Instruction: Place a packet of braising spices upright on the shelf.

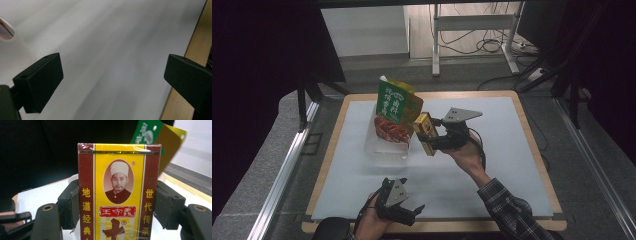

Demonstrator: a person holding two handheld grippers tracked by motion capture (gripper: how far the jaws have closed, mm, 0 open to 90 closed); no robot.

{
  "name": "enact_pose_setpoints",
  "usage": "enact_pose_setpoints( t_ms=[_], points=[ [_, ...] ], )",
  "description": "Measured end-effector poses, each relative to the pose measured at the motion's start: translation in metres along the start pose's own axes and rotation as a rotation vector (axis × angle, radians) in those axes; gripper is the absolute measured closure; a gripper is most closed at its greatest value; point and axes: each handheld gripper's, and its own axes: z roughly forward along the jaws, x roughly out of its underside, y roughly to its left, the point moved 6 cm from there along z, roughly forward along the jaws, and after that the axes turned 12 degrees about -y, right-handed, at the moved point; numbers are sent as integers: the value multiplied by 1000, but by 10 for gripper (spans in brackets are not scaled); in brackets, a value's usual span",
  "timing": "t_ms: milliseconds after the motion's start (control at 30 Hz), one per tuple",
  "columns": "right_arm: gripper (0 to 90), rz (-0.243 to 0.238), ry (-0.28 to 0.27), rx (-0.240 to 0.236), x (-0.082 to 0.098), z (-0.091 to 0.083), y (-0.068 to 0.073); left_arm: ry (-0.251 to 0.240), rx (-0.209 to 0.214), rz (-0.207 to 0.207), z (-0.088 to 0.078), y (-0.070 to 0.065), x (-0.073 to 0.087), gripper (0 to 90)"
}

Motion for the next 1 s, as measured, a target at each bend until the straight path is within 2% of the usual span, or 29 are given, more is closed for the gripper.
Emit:
enact_pose_setpoints(
  t_ms=[233, 400, 800, 1000],
  points=[
    [318, 9, -21, -38, -1, 21, 7, -24, 5, -16, -2, 0, -3, 16],
    [318, -3, -25, -57, 0, 36, 12, -49, 16, -36, -3, -2, -5, 16],
    [318, -12, -31, -82, 10, 73, 20, -53, 30, -29, -3, -4, -6, 16],
    [318, -8, -35, -72, 17, 88, 21, -48, 28, -24, -3, -4, -6, 16]
  ],
)
